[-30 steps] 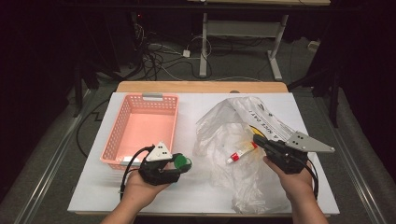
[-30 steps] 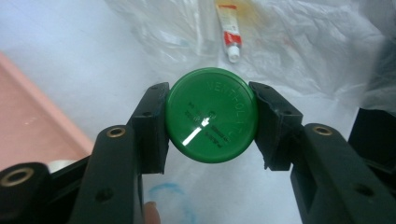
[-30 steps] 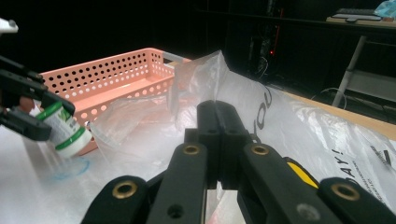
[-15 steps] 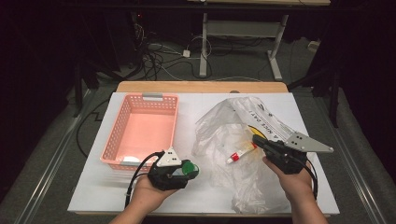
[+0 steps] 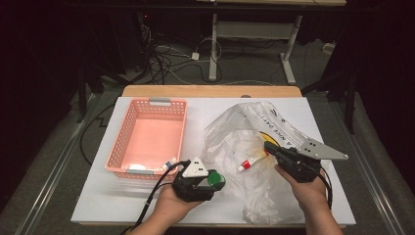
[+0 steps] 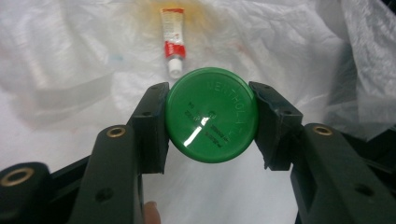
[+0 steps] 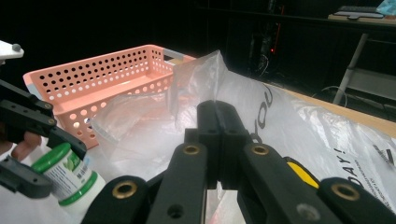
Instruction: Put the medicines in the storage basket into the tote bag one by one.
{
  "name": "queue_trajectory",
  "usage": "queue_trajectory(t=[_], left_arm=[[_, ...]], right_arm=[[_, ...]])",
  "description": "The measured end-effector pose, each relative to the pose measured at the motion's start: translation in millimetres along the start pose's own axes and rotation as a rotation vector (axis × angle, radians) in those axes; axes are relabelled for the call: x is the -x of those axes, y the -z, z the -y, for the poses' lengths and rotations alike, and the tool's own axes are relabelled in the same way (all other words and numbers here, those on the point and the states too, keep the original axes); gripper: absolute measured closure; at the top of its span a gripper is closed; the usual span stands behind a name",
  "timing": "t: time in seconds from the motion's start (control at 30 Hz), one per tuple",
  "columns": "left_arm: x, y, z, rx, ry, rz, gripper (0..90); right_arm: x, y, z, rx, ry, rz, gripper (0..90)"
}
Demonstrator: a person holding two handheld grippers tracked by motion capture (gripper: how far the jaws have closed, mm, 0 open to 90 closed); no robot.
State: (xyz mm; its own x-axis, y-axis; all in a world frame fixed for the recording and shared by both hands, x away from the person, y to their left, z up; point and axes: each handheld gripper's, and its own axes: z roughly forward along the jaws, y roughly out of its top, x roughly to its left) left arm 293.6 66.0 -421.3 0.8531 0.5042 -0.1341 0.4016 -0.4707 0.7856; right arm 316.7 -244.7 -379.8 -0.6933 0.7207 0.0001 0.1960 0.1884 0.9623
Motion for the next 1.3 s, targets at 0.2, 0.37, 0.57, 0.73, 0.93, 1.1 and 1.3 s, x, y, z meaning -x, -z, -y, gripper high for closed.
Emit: queue_trajectory(t=[0.2,0.37,0.57,0.73,0.93,1.1,1.3], left_arm=[[6.0,-17.0,-15.8,0.022,-0.027,-0.010,50.5],[3.4,-34.6,-31.1,0.024,-0.022,-0.023,50.5],[-4.5,-50.3,-48.5,0.029,-0.005,-0.020,50.5],[-9.3,-58.3,-60.5,0.053,0.009,-0.015,50.5],[-10.2,-69.9,-74.7,0.076,0.000,-0.035,50.5],[-15.5,-83.6,-83.4,0.080,-0.009,-0.079,50.5],[-25.9,-101.7,-86.9,0.083,-0.005,-0.140,50.4]], right_arm=[[-1.1,-0.8,0.1,-0.001,0.002,-0.002,90.0],[-2.3,-1.5,-0.2,0.000,0.005,-0.011,90.0],[-1.1,-1.1,0.0,0.003,-0.003,-0.008,90.0],[0.3,-0.9,0.2,0.004,-0.007,-0.007,90.0],[1.6,-1.0,0.4,0.008,-0.012,-0.008,90.0],[3.0,-0.2,0.4,0.012,-0.014,-0.002,90.0],[6.0,0.1,1.1,0.016,-0.018,0.005,90.0]])
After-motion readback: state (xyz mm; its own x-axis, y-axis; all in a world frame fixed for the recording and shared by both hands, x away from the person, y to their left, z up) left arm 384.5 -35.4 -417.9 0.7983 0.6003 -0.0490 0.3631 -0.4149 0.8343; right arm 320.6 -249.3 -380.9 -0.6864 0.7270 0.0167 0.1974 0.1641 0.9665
